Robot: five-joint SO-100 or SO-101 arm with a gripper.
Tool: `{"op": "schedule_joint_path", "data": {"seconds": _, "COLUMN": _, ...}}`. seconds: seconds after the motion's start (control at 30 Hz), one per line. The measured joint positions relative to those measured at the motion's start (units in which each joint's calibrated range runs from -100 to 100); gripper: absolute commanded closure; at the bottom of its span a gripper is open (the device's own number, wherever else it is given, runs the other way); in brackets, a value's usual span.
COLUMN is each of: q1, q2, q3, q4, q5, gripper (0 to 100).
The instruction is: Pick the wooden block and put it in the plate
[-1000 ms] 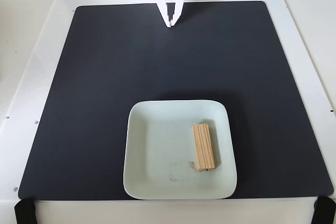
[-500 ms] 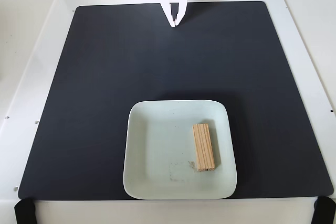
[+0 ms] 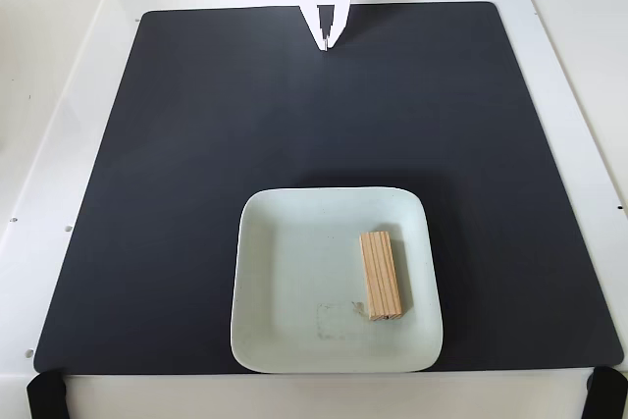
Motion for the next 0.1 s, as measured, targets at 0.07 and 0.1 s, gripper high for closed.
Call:
{"op": "schedule_joint_path", "data": {"seconds": 0.07, "q1": 0.10, "q2": 0.00, "q3": 0.00, "q4": 0.00, "q5": 0.00, "gripper": 99}}
{"op": "schedule_joint_path", "data": {"seconds": 0.1, "q1": 0.10, "q2": 0.00, "q3": 0.00, "q4": 0.00, "q5": 0.00, "gripper": 99}}
